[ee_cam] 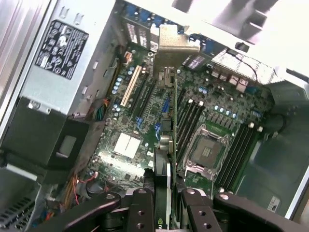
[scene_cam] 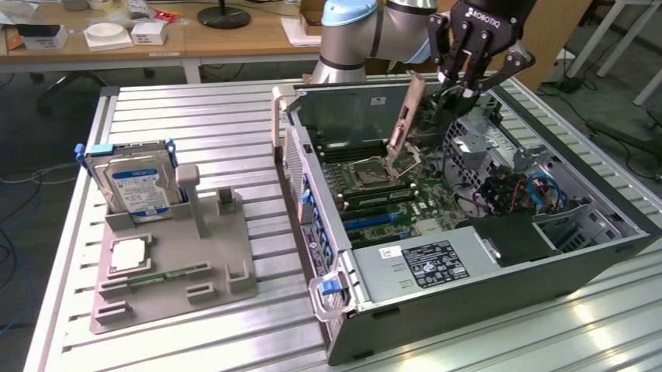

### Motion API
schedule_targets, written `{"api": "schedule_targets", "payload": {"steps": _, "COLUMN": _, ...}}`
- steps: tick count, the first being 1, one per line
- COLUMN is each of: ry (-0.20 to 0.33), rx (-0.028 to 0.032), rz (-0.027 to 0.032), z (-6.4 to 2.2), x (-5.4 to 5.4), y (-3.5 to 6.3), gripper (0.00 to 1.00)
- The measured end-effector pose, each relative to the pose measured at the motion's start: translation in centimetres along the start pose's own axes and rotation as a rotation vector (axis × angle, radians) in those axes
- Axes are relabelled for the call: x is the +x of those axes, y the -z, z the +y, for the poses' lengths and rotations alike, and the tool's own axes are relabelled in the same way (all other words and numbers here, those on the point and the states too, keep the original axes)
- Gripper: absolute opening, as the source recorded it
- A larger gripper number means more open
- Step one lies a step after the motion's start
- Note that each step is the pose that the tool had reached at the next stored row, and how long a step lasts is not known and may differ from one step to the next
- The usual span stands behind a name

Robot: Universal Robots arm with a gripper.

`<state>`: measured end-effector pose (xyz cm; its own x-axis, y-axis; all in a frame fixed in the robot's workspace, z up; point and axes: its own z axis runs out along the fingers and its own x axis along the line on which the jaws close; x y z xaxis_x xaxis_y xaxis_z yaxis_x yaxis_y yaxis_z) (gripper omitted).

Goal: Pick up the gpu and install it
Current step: 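Insert the gpu into the slot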

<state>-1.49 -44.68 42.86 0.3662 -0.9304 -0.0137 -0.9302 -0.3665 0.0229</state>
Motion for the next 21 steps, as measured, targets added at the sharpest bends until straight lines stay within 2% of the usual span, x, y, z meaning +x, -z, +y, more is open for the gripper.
{"api": "schedule_targets", "payload": {"steps": 6, "ry": -0.101, "rx": 0.0014, "rz": -0.0023, "z": 0.00, "x": 0.00, "y": -0.06, "gripper": 0.26}}
{"api": "schedule_targets", "payload": {"steps": 11, "ry": -0.164, "rx": 0.0024, "rz": -0.0039, "z": -0.01, "x": 0.00, "y": -0.13, "gripper": 0.26}}
{"api": "schedule_targets", "payload": {"steps": 16, "ry": -0.199, "rx": 0.0027, "rz": -0.0046, "z": -0.01, "x": 0.00, "y": -0.19, "gripper": 0.26}}
{"api": "schedule_targets", "payload": {"steps": 21, "ry": -0.199, "rx": 0.0028, "rz": -0.0046, "z": -0.01, "x": 0.00, "y": -0.19, "gripper": 0.26}}
